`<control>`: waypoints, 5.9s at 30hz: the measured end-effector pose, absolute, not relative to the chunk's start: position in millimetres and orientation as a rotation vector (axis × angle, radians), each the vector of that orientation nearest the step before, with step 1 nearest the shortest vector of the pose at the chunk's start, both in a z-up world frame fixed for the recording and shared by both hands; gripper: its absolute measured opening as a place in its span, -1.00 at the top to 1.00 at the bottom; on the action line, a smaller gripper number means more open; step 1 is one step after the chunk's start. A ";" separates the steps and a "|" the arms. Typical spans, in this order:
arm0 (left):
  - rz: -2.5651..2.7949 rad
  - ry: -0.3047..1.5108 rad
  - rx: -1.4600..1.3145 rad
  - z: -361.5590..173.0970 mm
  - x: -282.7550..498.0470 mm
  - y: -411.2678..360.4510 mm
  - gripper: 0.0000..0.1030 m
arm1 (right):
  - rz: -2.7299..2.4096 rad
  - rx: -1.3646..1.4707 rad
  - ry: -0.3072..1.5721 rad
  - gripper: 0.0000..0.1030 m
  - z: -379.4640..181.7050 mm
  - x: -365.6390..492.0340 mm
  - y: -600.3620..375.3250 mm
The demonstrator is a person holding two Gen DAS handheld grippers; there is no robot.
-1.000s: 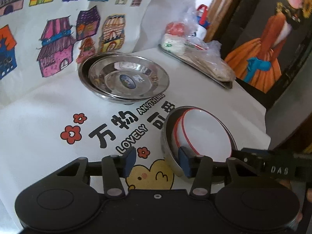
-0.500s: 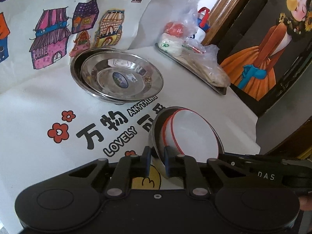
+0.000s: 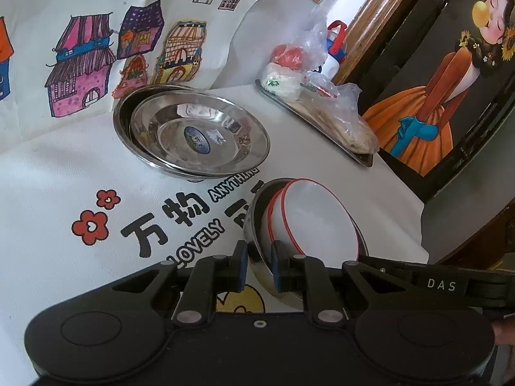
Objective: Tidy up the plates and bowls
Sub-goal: 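Lift the steel bowl with both grippers and carry it toward the steel plates, then lower the steel bowl with both grippers onto the stacked steel plates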
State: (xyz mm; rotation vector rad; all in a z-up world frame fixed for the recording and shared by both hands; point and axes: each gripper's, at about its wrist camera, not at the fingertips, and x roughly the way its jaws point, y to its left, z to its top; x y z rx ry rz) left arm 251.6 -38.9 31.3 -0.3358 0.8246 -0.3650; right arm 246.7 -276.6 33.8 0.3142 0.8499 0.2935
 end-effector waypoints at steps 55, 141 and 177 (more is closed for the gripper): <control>-0.372 0.784 -0.275 31.5 250.8 -55.0 0.69 | 0.274 0.275 0.717 0.65 31.7 227.8 -283.8; -0.405 0.667 -0.291 45.7 267.7 -45.9 0.50 | 0.450 0.373 0.640 0.61 32.9 280.6 -305.8; -0.217 0.630 -0.308 52.4 326.8 24.2 0.50 | 0.591 0.275 0.677 0.58 46.0 380.4 -225.1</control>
